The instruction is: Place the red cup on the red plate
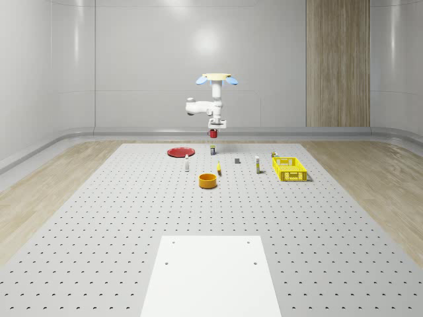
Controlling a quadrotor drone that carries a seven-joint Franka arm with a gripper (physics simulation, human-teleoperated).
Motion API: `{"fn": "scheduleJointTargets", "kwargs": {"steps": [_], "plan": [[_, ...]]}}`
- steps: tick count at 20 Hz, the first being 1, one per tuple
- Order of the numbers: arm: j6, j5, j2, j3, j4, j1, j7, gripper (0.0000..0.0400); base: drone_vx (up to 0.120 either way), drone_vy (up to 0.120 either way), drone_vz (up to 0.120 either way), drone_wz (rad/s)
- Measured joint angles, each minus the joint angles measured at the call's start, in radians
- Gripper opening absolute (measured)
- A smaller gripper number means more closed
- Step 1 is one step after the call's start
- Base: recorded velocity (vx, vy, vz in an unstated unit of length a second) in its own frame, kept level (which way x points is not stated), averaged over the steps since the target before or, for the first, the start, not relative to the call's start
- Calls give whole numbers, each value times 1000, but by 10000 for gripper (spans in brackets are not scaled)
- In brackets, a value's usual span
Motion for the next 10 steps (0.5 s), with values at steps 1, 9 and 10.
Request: {"fn": "scheduleJointTargets", "kwargs": {"steps": [1, 9, 10], "plan": [[2, 1, -2, 0, 0, 0, 0, 100, 0, -120, 0, 0], [13, 5, -14, 2, 0, -1, 1, 100, 0, -120, -45, 0], [14, 6, -15, 2, 0, -1, 1, 100, 0, -120, -40, 0]]}}
